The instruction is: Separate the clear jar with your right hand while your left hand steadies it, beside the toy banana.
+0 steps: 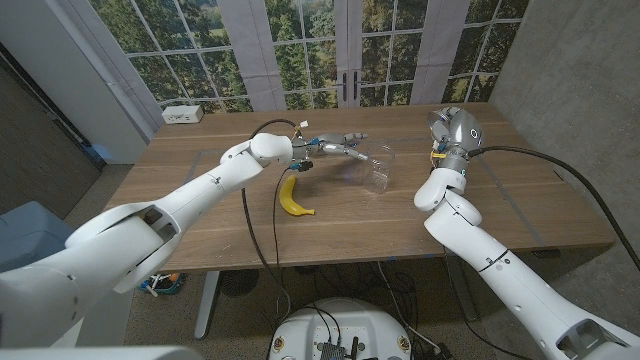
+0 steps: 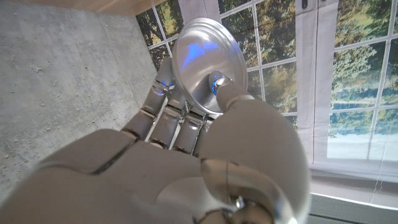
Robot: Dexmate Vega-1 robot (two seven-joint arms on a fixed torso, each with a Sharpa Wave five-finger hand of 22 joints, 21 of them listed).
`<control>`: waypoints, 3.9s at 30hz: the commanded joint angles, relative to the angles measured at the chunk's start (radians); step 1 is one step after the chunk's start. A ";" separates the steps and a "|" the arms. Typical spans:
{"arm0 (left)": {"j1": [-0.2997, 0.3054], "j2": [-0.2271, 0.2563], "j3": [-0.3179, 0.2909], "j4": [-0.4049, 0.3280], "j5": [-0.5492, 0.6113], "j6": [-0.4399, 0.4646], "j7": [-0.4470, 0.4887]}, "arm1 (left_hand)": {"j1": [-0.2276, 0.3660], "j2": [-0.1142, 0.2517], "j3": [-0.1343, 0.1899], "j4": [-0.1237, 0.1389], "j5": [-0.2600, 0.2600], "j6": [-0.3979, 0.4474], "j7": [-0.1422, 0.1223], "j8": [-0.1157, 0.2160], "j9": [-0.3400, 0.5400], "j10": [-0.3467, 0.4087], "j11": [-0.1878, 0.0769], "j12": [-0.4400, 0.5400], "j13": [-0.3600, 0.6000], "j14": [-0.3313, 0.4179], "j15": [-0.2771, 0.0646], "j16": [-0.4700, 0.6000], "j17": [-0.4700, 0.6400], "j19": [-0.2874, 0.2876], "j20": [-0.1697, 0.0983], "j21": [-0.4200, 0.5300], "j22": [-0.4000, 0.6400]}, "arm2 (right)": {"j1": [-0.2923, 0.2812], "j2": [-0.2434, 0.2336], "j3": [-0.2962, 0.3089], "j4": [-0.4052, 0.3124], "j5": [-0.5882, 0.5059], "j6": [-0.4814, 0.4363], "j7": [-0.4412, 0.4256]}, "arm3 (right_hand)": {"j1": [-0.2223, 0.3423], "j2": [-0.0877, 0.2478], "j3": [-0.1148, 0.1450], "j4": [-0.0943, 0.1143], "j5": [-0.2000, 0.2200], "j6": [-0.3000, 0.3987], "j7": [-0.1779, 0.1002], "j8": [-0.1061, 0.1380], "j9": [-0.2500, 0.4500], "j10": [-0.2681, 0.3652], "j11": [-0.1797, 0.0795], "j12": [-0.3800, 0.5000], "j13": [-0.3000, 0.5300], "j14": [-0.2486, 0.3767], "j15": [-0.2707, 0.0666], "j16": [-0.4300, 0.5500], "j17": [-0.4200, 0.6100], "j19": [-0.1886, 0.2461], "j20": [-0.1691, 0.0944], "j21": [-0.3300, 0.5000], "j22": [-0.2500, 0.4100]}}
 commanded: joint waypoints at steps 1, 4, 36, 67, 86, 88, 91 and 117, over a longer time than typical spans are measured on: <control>0.092 0.007 -0.100 -0.011 -0.177 -0.095 0.029 | -0.096 0.029 -0.016 0.043 -0.001 -0.178 -0.024 0.012 -0.003 -0.253 -0.042 0.011 -0.004 -0.221 -0.028 0.011 0.002 -0.113 -0.031 0.012 0.002 | 0.074 -0.017 -0.065 -0.039 0.028 -0.194 0.096 | -0.014 -0.011 -0.005 0.003 -0.006 0.002 0.013 -0.001 0.000 0.027 0.003 0.012 0.003 0.022 -0.105 0.008 0.005 0.026 -0.022 0.023 0.002; 0.098 -0.010 -0.116 0.022 -0.240 -0.109 -0.015 | -0.157 0.065 -0.020 0.074 0.003 -0.152 -0.030 0.013 -0.006 -0.251 -0.065 0.011 -0.008 -0.223 -0.048 0.012 0.002 -0.122 -0.041 0.011 0.001 | 0.099 -0.021 -0.082 -0.040 0.038 -0.250 0.120 | -0.021 -0.017 -0.010 0.003 -0.009 0.002 0.015 -0.001 0.000 0.034 0.006 0.014 0.005 0.030 -0.103 0.013 0.008 0.035 -0.020 0.031 0.002; 0.239 -0.053 -0.244 0.016 -0.399 -0.306 0.059 | -0.486 0.265 0.267 0.262 0.154 0.062 0.047 -0.002 -0.015 -0.076 -0.182 0.003 -0.021 -0.111 -0.200 0.005 -0.014 -0.038 -0.266 0.022 -0.011 | 0.324 -0.010 -0.255 0.108 -0.073 -0.602 0.512 | -0.068 -0.032 -0.027 0.009 -0.037 0.022 0.039 0.004 -0.005 0.097 0.016 0.033 0.029 0.055 -0.098 0.031 0.041 0.030 -0.004 0.063 -0.007; 0.289 -0.018 -0.257 -0.053 -0.404 -0.336 0.073 | -0.480 0.248 0.339 0.242 0.158 0.058 0.031 -0.007 -0.015 -0.076 -0.191 -0.003 -0.021 -0.111 -0.208 -0.001 -0.018 -0.037 -0.272 0.013 -0.012 | 0.341 0.095 -0.284 0.280 -0.915 -0.602 1.448 | -0.287 -0.154 -0.173 0.021 -0.063 -0.614 0.079 -0.216 -0.021 -0.643 0.137 -0.219 -0.032 -0.501 0.089 -0.212 -0.036 -0.200 0.166 -0.103 -0.026; 0.305 0.001 -0.260 -0.089 -0.398 -0.327 0.086 | -0.474 0.229 0.355 0.223 0.150 0.050 0.019 -0.009 -0.016 -0.078 -0.192 -0.005 -0.021 -0.113 -0.210 -0.004 -0.020 -0.037 -0.267 0.010 -0.013 | 0.078 0.021 -0.021 0.005 -0.232 -0.209 0.682 | -0.415 -0.076 -0.204 0.062 -0.033 -0.648 0.044 -0.199 -0.036 -0.742 0.131 -0.203 -0.111 -0.670 0.083 -0.304 -0.107 -0.349 0.109 -0.268 -0.029; 0.307 0.003 -0.260 -0.093 -0.396 -0.326 0.088 | -0.474 0.227 0.355 0.221 0.149 0.049 0.018 -0.009 -0.016 -0.078 -0.192 -0.005 -0.021 -0.113 -0.211 -0.005 -0.021 -0.037 -0.268 0.010 -0.013 | 0.064 0.014 -0.004 0.004 -0.174 -0.161 0.633 | -0.443 -0.052 -0.206 0.077 -0.032 -0.648 0.034 -0.199 -0.038 -0.750 0.122 -0.204 -0.124 -0.682 0.068 -0.312 -0.117 -0.368 0.094 -0.289 -0.029; 0.309 0.006 -0.260 -0.098 -0.396 -0.323 0.090 | -0.473 0.223 0.356 0.218 0.147 0.049 0.017 -0.009 -0.016 -0.079 -0.193 -0.005 -0.021 -0.113 -0.212 -0.005 -0.021 -0.037 -0.267 0.010 -0.013 | 0.048 -0.002 0.028 0.004 -0.075 -0.080 0.590 | -0.485 -0.008 -0.202 0.100 -0.036 -0.635 0.014 -0.197 -0.041 -0.757 0.110 -0.204 -0.144 -0.713 0.048 -0.332 -0.137 -0.396 0.066 -0.323 -0.029; 0.357 0.038 -0.288 -0.177 -0.405 -0.209 0.204 | -0.477 0.203 0.359 0.192 0.127 0.044 0.039 -0.006 -0.016 -0.083 -0.164 -0.004 -0.021 -0.114 -0.197 -0.002 -0.021 -0.021 -0.257 0.014 -0.012 | -0.006 -0.111 0.128 0.125 0.473 0.449 0.471 | -0.651 0.071 -0.152 0.216 -0.057 -0.620 0.079 -0.203 -0.048 -0.743 0.112 -0.198 -0.232 -0.728 0.010 -0.357 -0.230 -0.413 -0.032 -0.423 -0.030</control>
